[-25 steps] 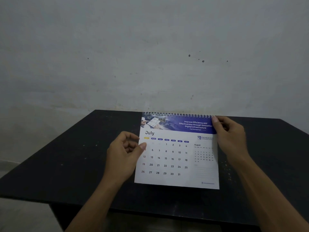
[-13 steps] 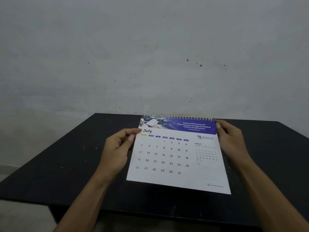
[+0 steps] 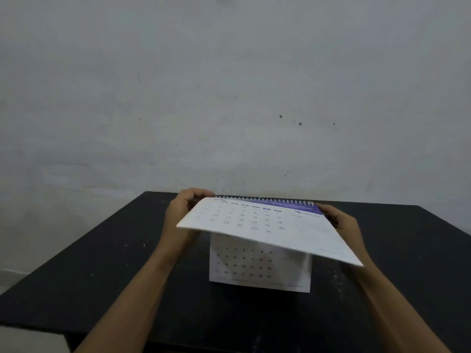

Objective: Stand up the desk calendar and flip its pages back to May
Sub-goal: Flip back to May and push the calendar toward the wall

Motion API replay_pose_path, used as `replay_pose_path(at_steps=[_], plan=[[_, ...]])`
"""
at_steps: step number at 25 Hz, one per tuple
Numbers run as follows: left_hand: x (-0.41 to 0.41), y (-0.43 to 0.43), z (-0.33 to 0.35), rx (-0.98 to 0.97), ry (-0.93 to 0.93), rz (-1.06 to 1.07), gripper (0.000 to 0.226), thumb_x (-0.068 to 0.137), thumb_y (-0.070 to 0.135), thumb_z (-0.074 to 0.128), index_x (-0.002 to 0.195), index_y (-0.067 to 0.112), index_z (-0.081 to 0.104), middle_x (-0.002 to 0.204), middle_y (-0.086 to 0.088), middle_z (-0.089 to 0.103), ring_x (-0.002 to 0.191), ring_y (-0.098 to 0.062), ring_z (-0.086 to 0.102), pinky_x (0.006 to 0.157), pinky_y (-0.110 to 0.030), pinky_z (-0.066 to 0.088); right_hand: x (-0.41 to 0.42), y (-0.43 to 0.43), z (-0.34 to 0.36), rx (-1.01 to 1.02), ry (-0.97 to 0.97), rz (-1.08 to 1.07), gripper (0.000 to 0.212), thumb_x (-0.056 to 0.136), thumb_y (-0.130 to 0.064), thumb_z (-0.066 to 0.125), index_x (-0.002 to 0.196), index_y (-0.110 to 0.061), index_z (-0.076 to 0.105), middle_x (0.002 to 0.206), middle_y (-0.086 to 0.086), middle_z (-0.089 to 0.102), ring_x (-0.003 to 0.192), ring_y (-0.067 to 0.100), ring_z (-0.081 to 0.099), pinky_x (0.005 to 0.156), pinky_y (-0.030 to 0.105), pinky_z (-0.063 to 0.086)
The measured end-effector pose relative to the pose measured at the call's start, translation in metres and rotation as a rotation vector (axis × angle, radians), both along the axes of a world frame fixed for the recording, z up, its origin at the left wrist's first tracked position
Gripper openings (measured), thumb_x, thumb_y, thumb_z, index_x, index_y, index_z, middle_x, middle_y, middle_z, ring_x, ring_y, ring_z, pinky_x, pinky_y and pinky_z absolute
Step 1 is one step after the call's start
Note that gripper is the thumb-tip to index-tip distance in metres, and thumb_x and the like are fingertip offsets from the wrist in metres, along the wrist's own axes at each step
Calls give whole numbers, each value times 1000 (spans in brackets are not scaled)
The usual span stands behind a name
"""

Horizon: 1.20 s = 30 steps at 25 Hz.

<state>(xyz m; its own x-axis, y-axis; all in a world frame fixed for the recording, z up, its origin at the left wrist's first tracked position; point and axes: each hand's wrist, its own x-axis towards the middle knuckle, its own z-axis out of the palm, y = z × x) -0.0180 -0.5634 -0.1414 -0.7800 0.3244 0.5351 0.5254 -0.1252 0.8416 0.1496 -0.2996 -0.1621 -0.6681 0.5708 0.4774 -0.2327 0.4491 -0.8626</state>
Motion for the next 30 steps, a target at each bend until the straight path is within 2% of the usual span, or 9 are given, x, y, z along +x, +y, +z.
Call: replay_pose_path(at_steps=[1, 3, 6, 10, 17, 21, 24, 27, 30], plan=[[-4, 3, 2, -30, 53, 37, 20, 89, 4, 64, 90, 24, 68, 100, -8, 71, 88, -22, 68, 71, -31, 57, -2, 1, -2, -24, 6, 2, 28, 87, 2, 60, 108, -15, 67, 94, -4, 72, 81, 11, 71, 60, 26, 57], [-10, 8, 8, -115, 160, 117, 14, 90, 16, 67, 81, 26, 62, 93, -8, 68, 79, -14, 65, 65, -19, 51, -6, 2, -4, -47, -1, -16, 26, 93, -3, 53, 109, -17, 67, 98, -5, 70, 87, 12, 68, 56, 23, 56], [-14, 17, 13, -102, 101, 75, 5, 92, 21, 64, 87, 19, 65, 93, 0, 73, 83, -10, 70, 64, -16, 54, -9, 4, -6, -72, -43, -22, 28, 95, -11, 50, 104, -33, 63, 101, -11, 68, 89, 7, 67, 54, 18, 54], [-19, 24, 14, -91, 49, 30, 6, 93, 19, 62, 92, 13, 63, 94, 1, 73, 86, -5, 71, 65, -13, 56, -9, 5, -8, -99, -59, -15, 29, 94, -14, 50, 104, -39, 61, 102, -13, 67, 88, -3, 66, 55, 18, 54], [-24, 33, 9, -103, 13, 72, 3, 92, 17, 65, 92, 19, 63, 92, -4, 71, 89, -17, 70, 73, -30, 60, -7, 2, -11, -136, -22, -14, 20, 96, -27, 49, 103, -38, 64, 98, -13, 71, 92, 0, 67, 58, 23, 57], [-26, 38, 7, -80, -35, 74, 20, 91, 8, 62, 106, 22, 64, 92, -10, 70, 87, -18, 66, 79, -38, 58, -7, 0, -11, -125, -15, -9, 18, 94, -27, 53, 104, -39, 62, 102, -9, 69, 95, 3, 67, 60, 25, 58], [-26, 38, 5, -87, -26, 77, 23, 93, 12, 61, 113, 23, 61, 90, -2, 69, 87, -14, 69, 73, -34, 60, -6, 0, -11, -122, -21, -9, 21, 93, -25, 55, 102, -43, 60, 104, -9, 66, 96, 5, 67, 59, 23, 57], [-27, 36, -1, -129, -43, 68, 13, 94, 23, 61, 103, 20, 70, 94, 4, 72, 90, -12, 71, 74, -34, 61, -7, 1, -12, -109, -16, -33, 22, 92, -24, 56, 108, -40, 57, 108, -10, 63, 100, 11, 64, 59, 24, 57], [-28, 33, -6, -183, -40, 109, 22, 93, 36, 60, 86, 20, 73, 84, 3, 75, 79, -10, 72, 68, -28, 56, -9, 2, -12, -101, -4, -75, 31, 92, -23, 57, 121, -34, 52, 113, -10, 58, 104, 13, 61, 65, 33, 60]])
